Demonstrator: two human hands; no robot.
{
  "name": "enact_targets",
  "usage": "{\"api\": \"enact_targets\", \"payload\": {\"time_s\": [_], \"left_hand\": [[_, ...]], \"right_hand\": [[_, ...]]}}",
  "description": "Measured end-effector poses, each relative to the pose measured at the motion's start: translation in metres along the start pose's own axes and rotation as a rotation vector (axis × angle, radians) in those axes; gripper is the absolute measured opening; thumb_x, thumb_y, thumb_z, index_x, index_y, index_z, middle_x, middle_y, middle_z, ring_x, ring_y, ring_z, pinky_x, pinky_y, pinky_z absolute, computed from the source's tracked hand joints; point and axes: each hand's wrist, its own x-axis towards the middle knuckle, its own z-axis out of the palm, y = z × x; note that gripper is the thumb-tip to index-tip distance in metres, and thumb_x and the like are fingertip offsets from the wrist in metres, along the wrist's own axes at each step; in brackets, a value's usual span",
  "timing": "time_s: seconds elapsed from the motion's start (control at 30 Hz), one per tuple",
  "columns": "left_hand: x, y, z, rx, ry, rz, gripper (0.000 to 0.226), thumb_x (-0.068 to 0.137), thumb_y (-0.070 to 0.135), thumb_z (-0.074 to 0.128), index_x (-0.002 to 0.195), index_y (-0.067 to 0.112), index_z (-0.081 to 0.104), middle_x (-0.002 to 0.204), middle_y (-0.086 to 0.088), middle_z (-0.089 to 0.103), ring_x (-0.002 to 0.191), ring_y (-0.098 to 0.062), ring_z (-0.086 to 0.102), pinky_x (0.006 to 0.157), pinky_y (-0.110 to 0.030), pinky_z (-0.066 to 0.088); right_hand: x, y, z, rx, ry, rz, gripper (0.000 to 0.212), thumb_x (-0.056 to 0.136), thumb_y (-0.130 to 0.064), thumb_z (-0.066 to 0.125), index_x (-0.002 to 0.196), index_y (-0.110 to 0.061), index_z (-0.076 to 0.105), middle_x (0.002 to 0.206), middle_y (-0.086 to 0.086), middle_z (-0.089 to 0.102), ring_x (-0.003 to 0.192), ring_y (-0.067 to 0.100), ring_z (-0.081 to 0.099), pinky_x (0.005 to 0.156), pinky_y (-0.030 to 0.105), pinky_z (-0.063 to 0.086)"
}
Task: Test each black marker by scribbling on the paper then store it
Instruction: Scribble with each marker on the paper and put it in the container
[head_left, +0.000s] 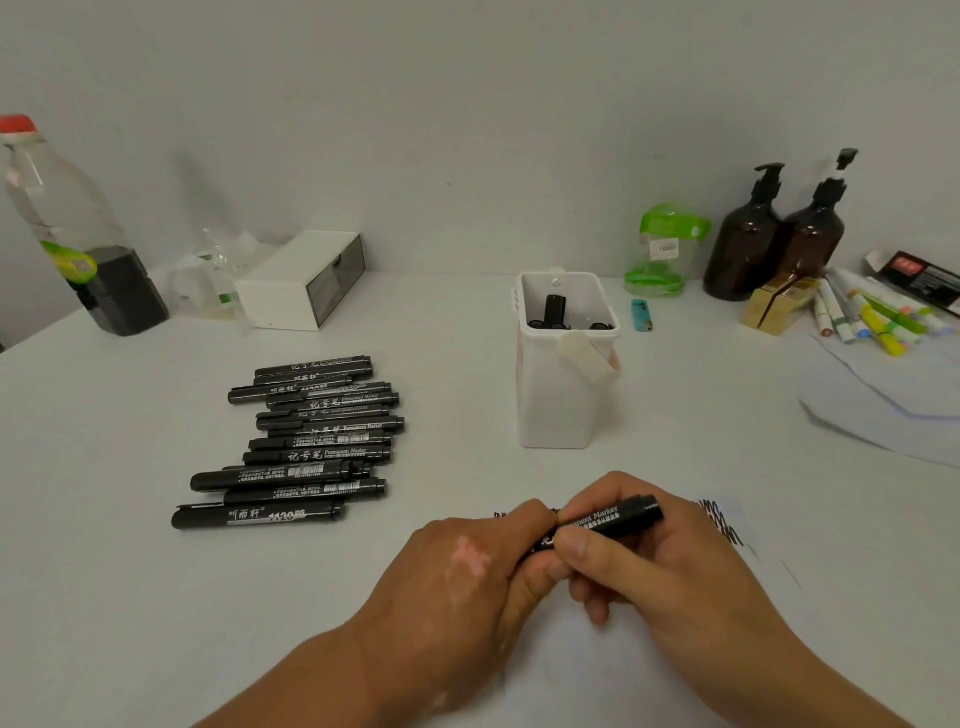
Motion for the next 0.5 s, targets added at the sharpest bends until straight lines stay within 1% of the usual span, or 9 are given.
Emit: {"api": "enact_targets", "payload": {"time_s": [0.13, 0.23, 0.33, 0.43, 0.5], "left_hand": [[-0.0005, -0.0013, -0.0005, 0.002, -0.007, -0.011, 0.031, 0.101, 0.06, 0.03, 0.091, 0.034, 0.042, 0.06, 0.019, 0.039, 0.053, -0.01, 0.039, 0.05, -0.019, 0.027], [-0.0007, -0.0017, -0.0014, -0.001, -0.016, -0.012, 0.023, 0.101, 0.057, 0.034, 0.091, 0.037, 0.041, 0.058, 0.024, 0.039, 0.05, -0.001, 0.039, 0.05, -0.012, 0.023], [-0.0009, -0.0028, -0.0028, -0.016, -0.024, -0.015, 0.02, 0.101, 0.055, 0.037, 0.095, 0.037, 0.044, 0.057, 0.025, 0.039, 0.049, 0.004, 0.038, 0.05, -0.009, 0.022], [-0.0014, -0.0049, -0.0023, -0.032, -0.018, -0.014, 0.023, 0.1, 0.056, 0.039, 0.097, 0.035, 0.047, 0.059, 0.019, 0.04, 0.05, 0.002, 0.039, 0.051, -0.012, 0.025], [-0.0002, -0.0043, -0.0009, -0.046, -0.014, -0.008, 0.023, 0.101, 0.055, 0.039, 0.097, 0.034, 0.048, 0.065, 0.017, 0.047, 0.053, -0.001, 0.041, 0.052, -0.017, 0.03]], "right_hand": [[-0.0004, -0.0023, 0.0017, 0.023, -0.002, 0.014, 0.008, 0.078, -0.022, 0.076, 0.083, -0.016, 0.073, 0.064, 0.008, 0.069, 0.058, 0.018, 0.064, 0.054, 0.027, 0.053], [-0.0007, -0.0032, 0.0016, 0.023, -0.014, 0.018, 0.008, 0.078, -0.022, 0.075, 0.083, -0.016, 0.073, 0.065, 0.008, 0.069, 0.058, 0.018, 0.064, 0.055, 0.027, 0.054], [-0.0011, -0.0031, 0.0003, 0.024, -0.014, 0.009, 0.007, 0.079, -0.022, 0.075, 0.084, -0.017, 0.074, 0.067, 0.007, 0.07, 0.06, 0.019, 0.065, 0.057, 0.027, 0.055], [-0.0022, -0.0039, 0.0008, -0.009, -0.01, -0.019, 0.007, 0.079, -0.023, 0.077, 0.084, -0.019, 0.074, 0.066, 0.007, 0.069, 0.059, 0.019, 0.065, 0.057, 0.027, 0.056], [-0.0029, -0.0029, 0.0016, -0.059, 0.016, -0.039, 0.016, 0.073, -0.034, 0.079, 0.083, -0.023, 0.072, 0.064, 0.006, 0.067, 0.057, 0.02, 0.063, 0.057, 0.026, 0.054]]}}
